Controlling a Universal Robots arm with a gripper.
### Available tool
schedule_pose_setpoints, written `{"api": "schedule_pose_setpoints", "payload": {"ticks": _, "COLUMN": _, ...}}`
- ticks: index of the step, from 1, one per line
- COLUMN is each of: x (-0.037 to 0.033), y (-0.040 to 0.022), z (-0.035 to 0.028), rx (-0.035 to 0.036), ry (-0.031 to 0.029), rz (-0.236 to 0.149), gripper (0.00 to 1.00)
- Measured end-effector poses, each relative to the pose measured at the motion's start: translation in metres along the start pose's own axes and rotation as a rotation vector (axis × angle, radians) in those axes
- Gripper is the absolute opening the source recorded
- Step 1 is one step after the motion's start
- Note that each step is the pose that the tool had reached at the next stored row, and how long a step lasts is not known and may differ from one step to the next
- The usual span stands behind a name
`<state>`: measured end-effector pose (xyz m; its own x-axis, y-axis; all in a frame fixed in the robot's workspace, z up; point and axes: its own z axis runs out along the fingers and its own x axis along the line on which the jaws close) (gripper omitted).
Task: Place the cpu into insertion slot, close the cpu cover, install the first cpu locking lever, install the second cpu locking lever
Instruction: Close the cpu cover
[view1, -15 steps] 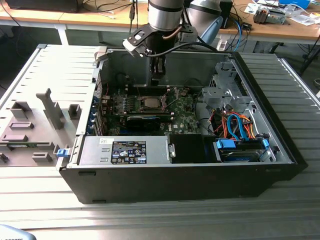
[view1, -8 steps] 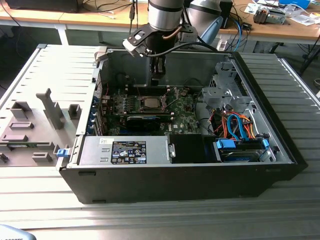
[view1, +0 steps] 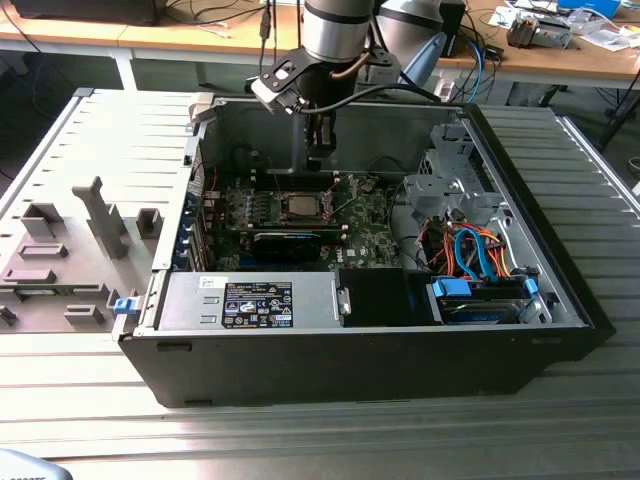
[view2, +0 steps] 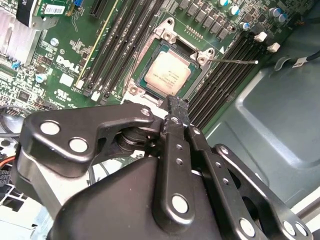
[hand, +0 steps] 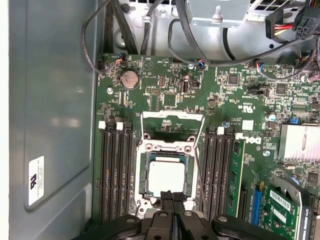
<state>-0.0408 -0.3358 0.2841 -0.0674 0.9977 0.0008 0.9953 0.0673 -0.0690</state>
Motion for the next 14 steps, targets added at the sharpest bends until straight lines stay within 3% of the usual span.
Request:
{"api": "schedule_pose_setpoints", "payload": {"ticks": 10, "x": -0.0007, "y": 0.0104, "z": -0.0005, "rx": 0.0001, "ry": -0.0001, "rz": 0.000, "gripper": 0.11}}
{"api": "schedule_pose_setpoints", "payload": {"ticks": 14, "x": -0.0012, "y": 0.0182, "z": -0.0008, "rx": 0.0001, "ry": -0.0005, "rz": 0.000, "gripper": 0.11}}
